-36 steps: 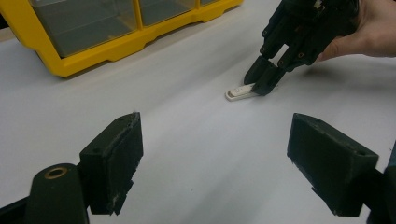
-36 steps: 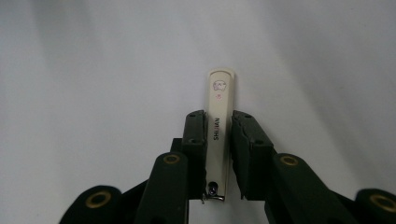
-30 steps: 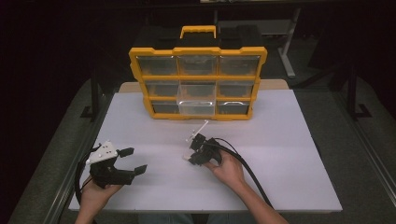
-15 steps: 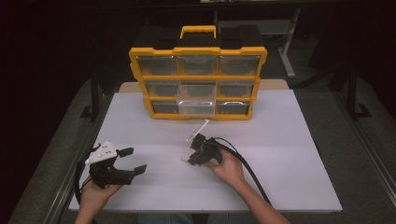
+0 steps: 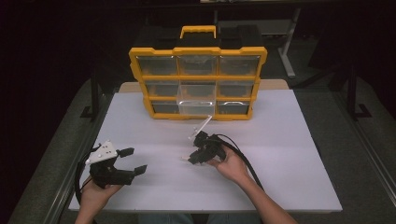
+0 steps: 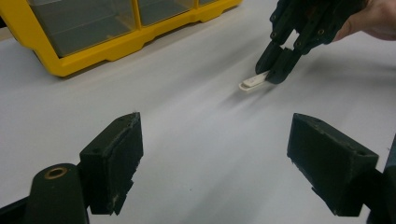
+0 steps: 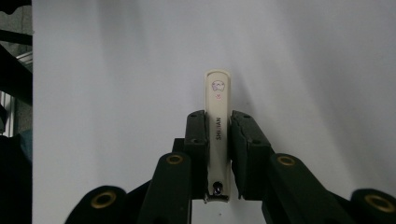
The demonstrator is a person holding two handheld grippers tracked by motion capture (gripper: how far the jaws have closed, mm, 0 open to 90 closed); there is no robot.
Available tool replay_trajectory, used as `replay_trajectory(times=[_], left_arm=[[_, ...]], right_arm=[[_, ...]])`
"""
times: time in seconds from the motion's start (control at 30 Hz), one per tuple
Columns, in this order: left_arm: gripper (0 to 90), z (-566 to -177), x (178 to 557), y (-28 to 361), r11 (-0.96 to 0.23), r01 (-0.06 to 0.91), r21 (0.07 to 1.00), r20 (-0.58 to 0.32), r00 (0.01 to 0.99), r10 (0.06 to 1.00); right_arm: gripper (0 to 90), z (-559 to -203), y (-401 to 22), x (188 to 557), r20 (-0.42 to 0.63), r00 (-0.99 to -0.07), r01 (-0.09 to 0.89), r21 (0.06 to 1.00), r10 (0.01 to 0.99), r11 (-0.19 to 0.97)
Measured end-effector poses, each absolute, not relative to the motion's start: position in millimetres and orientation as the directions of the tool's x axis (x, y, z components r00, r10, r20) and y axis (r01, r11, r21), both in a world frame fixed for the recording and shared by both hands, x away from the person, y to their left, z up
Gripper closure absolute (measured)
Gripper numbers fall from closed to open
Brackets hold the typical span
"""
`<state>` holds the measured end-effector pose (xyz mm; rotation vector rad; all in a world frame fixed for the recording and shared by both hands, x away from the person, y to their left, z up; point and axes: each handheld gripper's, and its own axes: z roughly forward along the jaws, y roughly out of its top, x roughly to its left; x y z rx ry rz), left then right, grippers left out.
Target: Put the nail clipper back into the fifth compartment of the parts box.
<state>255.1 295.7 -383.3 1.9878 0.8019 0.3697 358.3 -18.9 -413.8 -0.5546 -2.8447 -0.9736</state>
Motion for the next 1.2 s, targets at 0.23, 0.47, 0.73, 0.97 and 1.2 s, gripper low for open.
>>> replay_trajectory(times=[0.23, 0.47, 0.73, 0.97, 1.2], left_arm=[[18.7, -383, 255, 296, -0.354, 0.389, 0.850, -0.061, 0.742, 0.668], [18.7, -383, 255, 296, -0.354, 0.390, 0.850, -0.062, 0.741, 0.668], [18.7, -383, 255, 297, -0.357, 0.390, 0.849, -0.060, 0.742, 0.667], [18.7, -382, 255, 297, -0.359, 0.390, 0.848, -0.059, 0.743, 0.667], [18.7, -383, 255, 296, -0.344, 0.393, 0.853, -0.070, 0.739, 0.670]], right_arm=[[75.9, -400, -22, 360, 0.202, -0.942, 0.337, 0.592, 0.269, 0.732], [75.9, -386, -25, 362, 0.206, -0.950, 0.313, 0.616, 0.236, 0.723], [75.9, -372, -26, 364, 0.207, -0.956, 0.294, 0.633, 0.210, 0.716], [76.0, -359, -25, 365, 0.210, -0.958, 0.287, 0.637, 0.197, 0.716], [76.0, -350, -27, 368, 0.210, -0.961, 0.275, 0.648, 0.181, 0.710]])
